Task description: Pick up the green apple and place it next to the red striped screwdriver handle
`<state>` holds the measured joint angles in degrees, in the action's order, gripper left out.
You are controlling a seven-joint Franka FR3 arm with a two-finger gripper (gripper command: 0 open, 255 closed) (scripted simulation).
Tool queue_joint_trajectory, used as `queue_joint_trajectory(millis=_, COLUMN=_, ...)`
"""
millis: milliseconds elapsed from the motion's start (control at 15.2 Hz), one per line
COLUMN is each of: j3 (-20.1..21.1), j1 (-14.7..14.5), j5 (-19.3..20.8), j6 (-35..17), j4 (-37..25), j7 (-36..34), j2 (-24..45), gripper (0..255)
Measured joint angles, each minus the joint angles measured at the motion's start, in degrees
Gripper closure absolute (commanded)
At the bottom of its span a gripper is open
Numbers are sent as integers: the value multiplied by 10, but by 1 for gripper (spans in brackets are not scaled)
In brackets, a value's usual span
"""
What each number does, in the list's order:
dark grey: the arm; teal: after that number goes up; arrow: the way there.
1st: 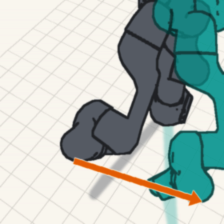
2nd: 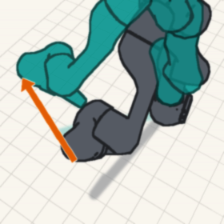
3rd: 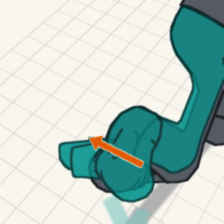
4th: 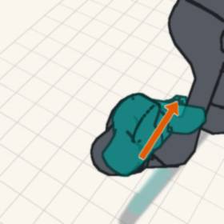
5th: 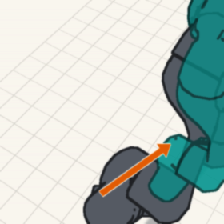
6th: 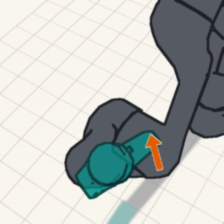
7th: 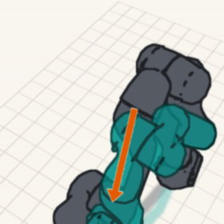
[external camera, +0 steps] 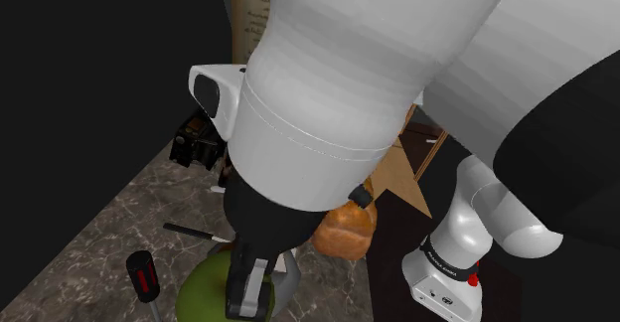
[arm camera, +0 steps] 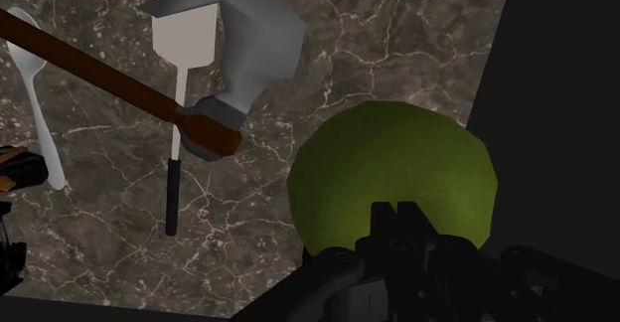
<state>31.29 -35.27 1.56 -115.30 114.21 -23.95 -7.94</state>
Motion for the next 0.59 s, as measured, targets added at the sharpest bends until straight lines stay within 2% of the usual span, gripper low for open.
queue_joint_trajectory(millis=594, j3=5, j1=0, j5=11, j6=-68, j4=55, j7=-13, j2=15, gripper=255)
